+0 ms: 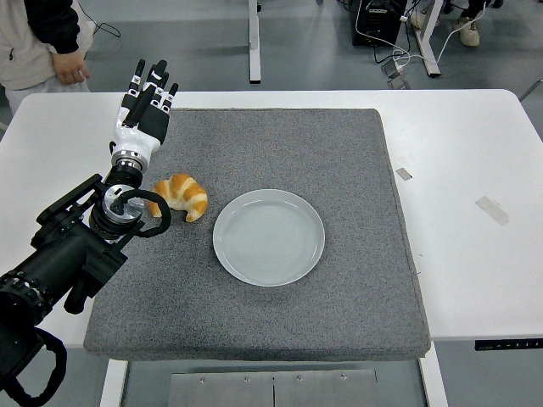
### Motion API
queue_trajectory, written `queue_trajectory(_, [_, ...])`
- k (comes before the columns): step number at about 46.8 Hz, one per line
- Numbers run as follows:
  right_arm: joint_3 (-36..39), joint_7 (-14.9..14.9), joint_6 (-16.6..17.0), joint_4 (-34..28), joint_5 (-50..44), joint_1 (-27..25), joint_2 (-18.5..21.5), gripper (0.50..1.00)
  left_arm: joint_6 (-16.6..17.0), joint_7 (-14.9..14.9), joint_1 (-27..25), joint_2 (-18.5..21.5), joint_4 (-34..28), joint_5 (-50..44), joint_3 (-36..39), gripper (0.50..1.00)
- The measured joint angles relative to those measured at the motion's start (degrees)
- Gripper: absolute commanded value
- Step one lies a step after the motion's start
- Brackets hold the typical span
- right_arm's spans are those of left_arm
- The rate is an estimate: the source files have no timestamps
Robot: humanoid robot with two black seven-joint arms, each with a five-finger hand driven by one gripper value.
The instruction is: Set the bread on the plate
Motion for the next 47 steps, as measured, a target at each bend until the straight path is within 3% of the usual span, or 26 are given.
queue_trajectory(23, [-0.01, 0.00, 0.02, 0.33, 0.00, 0.32, 0.00, 1.000, 0.45, -0.56, -2.52, 0.00, 0.54, 4.40, 2.50, 0.999])
queue_trajectory(38, [-0.02, 0.00, 0.04, 0.80, 0.00, 0.44, 0.00, 1.000, 0.29, -2.13, -9.08, 3.52, 0.36, 8.82, 4.87, 0.998])
queue_trajectory(47, [0.03, 0.00, 0.01, 0.73, 0.00, 0.44, 0.00, 1.000, -7.54, -1.83, -14.04, 9.46, -0.45, 13.74, 17.82, 0.996])
